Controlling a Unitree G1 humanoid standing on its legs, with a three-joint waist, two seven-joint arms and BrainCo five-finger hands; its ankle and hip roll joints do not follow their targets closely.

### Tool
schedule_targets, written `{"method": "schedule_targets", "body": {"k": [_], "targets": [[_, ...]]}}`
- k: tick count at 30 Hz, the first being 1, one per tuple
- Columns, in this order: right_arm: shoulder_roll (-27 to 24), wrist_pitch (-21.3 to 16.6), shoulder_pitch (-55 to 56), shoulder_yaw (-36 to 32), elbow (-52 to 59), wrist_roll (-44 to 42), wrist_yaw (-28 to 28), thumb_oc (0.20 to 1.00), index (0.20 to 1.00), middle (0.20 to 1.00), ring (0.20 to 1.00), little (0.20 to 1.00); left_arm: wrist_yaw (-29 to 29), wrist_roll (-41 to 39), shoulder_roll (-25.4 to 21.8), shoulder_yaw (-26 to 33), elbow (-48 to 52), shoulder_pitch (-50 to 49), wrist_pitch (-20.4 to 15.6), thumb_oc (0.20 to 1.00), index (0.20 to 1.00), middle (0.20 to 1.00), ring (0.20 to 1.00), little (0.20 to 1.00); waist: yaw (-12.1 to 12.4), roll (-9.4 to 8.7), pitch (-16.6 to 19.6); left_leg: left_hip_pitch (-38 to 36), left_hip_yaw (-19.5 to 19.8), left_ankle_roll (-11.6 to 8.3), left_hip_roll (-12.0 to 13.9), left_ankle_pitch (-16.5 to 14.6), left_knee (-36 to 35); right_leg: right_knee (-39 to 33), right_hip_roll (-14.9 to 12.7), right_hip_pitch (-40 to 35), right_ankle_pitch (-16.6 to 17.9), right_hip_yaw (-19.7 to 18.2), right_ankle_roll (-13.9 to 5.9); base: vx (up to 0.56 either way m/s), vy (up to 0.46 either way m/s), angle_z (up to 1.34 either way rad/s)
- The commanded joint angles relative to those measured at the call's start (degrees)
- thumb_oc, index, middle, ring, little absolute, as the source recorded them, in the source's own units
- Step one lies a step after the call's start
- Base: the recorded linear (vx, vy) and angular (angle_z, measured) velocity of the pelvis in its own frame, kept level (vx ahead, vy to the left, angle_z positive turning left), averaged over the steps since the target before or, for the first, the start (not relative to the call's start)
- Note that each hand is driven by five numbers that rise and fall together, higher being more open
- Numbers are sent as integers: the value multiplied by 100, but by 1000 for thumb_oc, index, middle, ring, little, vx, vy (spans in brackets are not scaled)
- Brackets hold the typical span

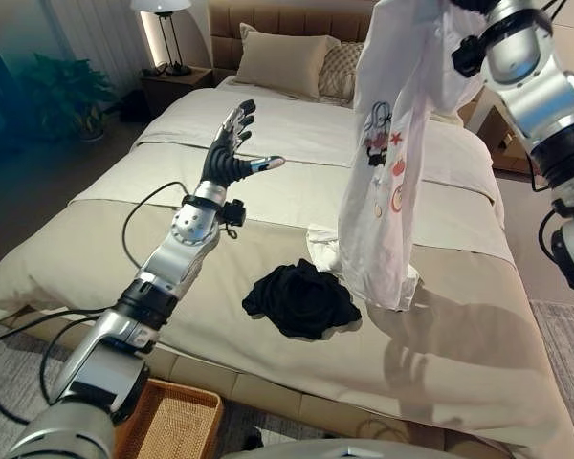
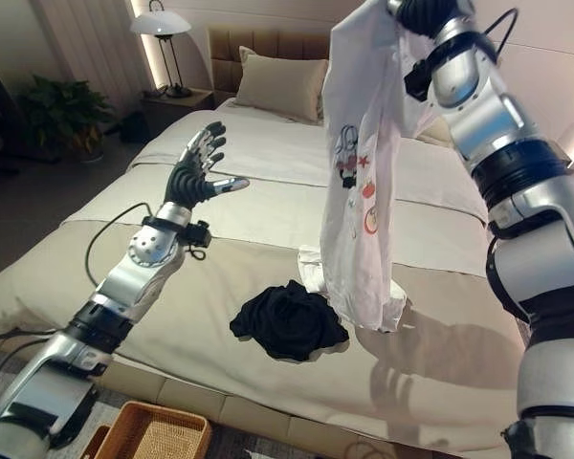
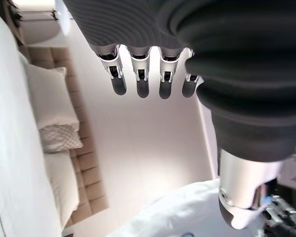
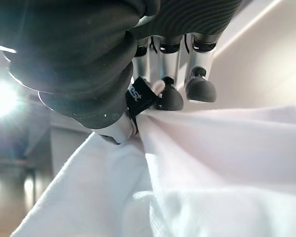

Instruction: Pick up clothes into the bucket

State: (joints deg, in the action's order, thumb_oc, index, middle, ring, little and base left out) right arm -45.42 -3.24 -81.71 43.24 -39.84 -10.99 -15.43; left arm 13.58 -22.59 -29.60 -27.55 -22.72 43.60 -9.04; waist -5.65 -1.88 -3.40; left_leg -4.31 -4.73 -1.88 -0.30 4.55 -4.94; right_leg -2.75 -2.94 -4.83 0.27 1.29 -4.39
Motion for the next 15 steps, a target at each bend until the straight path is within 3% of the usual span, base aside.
{"method": "schedule_targets", "body": {"k": [1, 4, 8, 13, 15], "targets": [[-425, -285, -350, -81, 260, -357, -94, 200, 200, 200, 200, 200, 163, 170, 154, -106, -691, 534, -102, 1000, 1000, 1000, 1000, 1000, 80, -225, 283, 79, 137, 34, -77, -674, 585, 536, -255, 408, 125, 19, -334, -2, 8, -8], [-413, -302, -280, -15, 539, -380, -10, 200, 200, 200, 200, 200, 97, 8, 295, -290, -989, 776, -72, 1000, 1000, 1000, 1000, 1000, 42, -203, 265, 54, 111, 38, -75, -684, 601, 545, -253, 392, 123, 0, -337, -5, 1, -8], [-500, -324, -222, 139, 1016, -541, 116, 200, 200, 200, 200, 200, -397, -970, 268, -952, -932, 1183, -78, 1000, 1000, 1000, 1000, 1000, 9, -129, 233, 39, 103, 48, -81, -686, 623, 516, -262, 379, 153, -26, -353, -5, 5, -9], [-625, -297, -145, 240, 1367, -669, 155, 200, 200, 200, 200, 200, -862, -1997, -15, -1690, -565, 1563, -16, 1000, 1000, 1000, 1000, 1000, 19, -70, 216, 45, 113, 50, -101, -685, 661, 497, -272, 353, 176, -16, -365, 0, 0, 0], [-703, -342, -150, 349, 1578, -779, 160, 200, 200, 200, 200, 200, -1174, -2517, -326, -2325, -288, 1930, 92, 1000, 1000, 1000, 1000, 1000, 22, -27, 218, 48, 145, 47, -116, -675, 674, 483, -288, 328, 185, 0, -375, 3, 4, 2]]}}
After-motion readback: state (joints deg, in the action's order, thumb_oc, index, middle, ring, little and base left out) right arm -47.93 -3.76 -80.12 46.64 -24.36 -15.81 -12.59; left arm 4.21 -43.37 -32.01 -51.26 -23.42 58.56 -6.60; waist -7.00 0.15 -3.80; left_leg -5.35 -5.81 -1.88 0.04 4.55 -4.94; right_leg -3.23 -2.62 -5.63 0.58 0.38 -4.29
